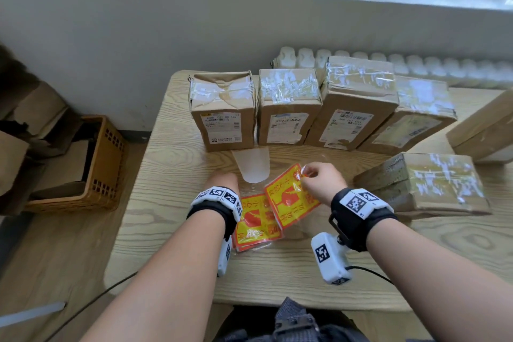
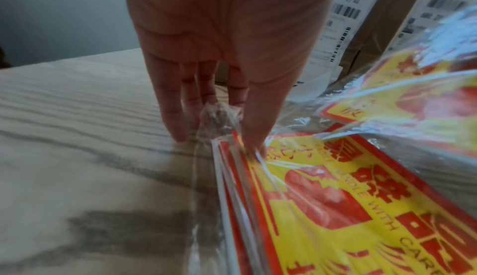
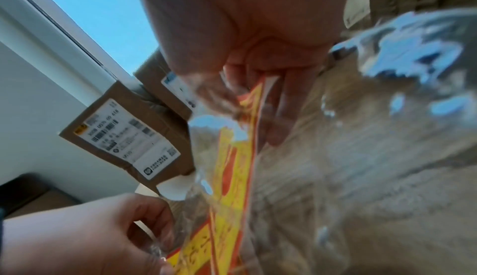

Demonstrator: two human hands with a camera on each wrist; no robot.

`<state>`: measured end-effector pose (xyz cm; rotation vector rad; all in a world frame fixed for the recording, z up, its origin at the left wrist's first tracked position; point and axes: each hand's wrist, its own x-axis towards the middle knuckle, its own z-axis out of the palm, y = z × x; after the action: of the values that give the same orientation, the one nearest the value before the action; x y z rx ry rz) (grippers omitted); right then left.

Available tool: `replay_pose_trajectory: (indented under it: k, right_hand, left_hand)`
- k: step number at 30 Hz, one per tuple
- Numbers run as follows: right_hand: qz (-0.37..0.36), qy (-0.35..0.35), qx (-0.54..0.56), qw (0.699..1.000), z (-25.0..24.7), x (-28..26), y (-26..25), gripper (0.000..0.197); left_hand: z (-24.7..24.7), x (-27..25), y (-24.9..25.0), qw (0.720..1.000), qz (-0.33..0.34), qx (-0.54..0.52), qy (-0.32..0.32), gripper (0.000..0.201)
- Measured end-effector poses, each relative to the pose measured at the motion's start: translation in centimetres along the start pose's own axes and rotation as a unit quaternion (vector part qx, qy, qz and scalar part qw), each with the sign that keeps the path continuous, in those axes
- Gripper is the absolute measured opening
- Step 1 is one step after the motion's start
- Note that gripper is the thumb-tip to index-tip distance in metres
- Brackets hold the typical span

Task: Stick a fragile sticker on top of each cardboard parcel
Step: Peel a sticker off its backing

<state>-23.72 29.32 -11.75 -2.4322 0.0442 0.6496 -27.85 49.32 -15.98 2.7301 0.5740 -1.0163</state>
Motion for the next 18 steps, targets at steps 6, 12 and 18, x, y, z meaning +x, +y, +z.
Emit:
replay_pose_trajectory:
  k: [6,12,18]
  right_hand:
    - [-0.041,0.077,0.007,0.996,-4.2,-1.1,-1.1,0.012]
    - [-0.074,0.190,0.050,0.978,-9.5,-1.9,-2.7,0.021]
    - [-0.073,0.130,0.083,0.985,-10.7,-1.8,-3.9,0.026]
  left_hand:
    - [-3.8,-2.0,1.6,0.998,0.022,0.038,0.048,0.028]
    - [-8.7,-4.5,3.5,0.992,0.057,-0.017,0.109,0.017]
    - [-11.2,-6.2,5.7,0.882,0.176,-0.434,0.048,0.025]
